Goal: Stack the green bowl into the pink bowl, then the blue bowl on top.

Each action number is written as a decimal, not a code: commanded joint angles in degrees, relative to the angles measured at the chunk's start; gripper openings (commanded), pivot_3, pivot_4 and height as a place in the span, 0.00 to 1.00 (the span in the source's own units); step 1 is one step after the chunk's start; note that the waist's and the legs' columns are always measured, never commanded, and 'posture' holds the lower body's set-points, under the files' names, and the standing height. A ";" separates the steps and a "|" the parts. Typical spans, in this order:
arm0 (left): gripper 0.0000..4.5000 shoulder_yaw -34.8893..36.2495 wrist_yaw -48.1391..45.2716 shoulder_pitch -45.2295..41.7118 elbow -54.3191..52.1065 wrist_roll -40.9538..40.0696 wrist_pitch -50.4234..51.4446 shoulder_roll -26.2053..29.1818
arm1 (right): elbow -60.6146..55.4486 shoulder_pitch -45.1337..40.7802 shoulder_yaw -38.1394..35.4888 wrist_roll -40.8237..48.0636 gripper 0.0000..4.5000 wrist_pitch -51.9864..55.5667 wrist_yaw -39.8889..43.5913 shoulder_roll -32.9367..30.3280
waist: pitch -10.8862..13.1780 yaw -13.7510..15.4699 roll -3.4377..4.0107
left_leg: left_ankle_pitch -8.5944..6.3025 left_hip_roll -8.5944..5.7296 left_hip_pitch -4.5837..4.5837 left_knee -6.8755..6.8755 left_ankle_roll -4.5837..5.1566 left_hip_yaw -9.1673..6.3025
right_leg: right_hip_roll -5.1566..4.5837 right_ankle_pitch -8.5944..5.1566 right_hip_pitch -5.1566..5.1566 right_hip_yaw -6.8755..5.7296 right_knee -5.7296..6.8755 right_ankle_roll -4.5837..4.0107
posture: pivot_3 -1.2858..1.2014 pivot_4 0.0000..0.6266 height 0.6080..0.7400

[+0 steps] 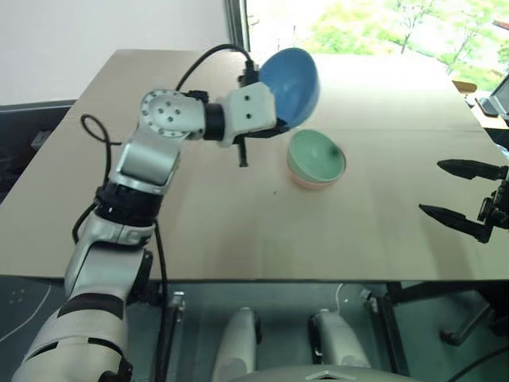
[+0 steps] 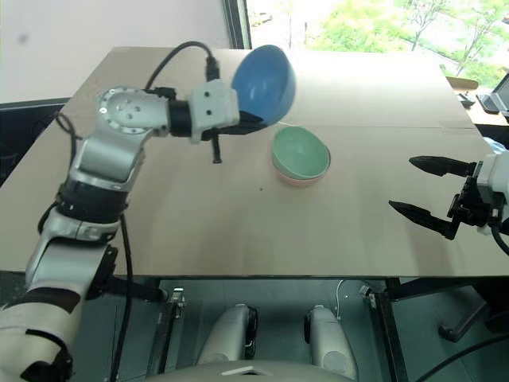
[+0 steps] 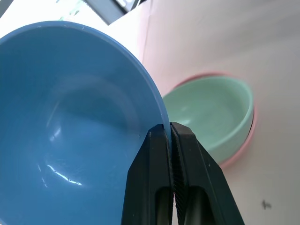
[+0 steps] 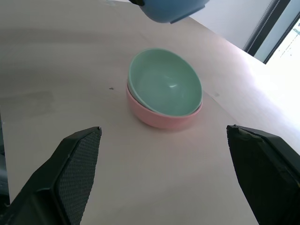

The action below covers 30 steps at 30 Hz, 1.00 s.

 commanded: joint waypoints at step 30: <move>0.54 27.26 11.41 36.45 -22.30 -18.38 16.09 3.99 | -3.28 5.54 -2.20 -0.96 1.00 0.28 -4.20 0.74 | -0.03 -0.29 0.08 | 0.00 0.03 0.11 0.01 0.00 -0.01 | -0.04 -0.01 0.05 0.03 0.14 -0.01 | 0.52 0.24 1.00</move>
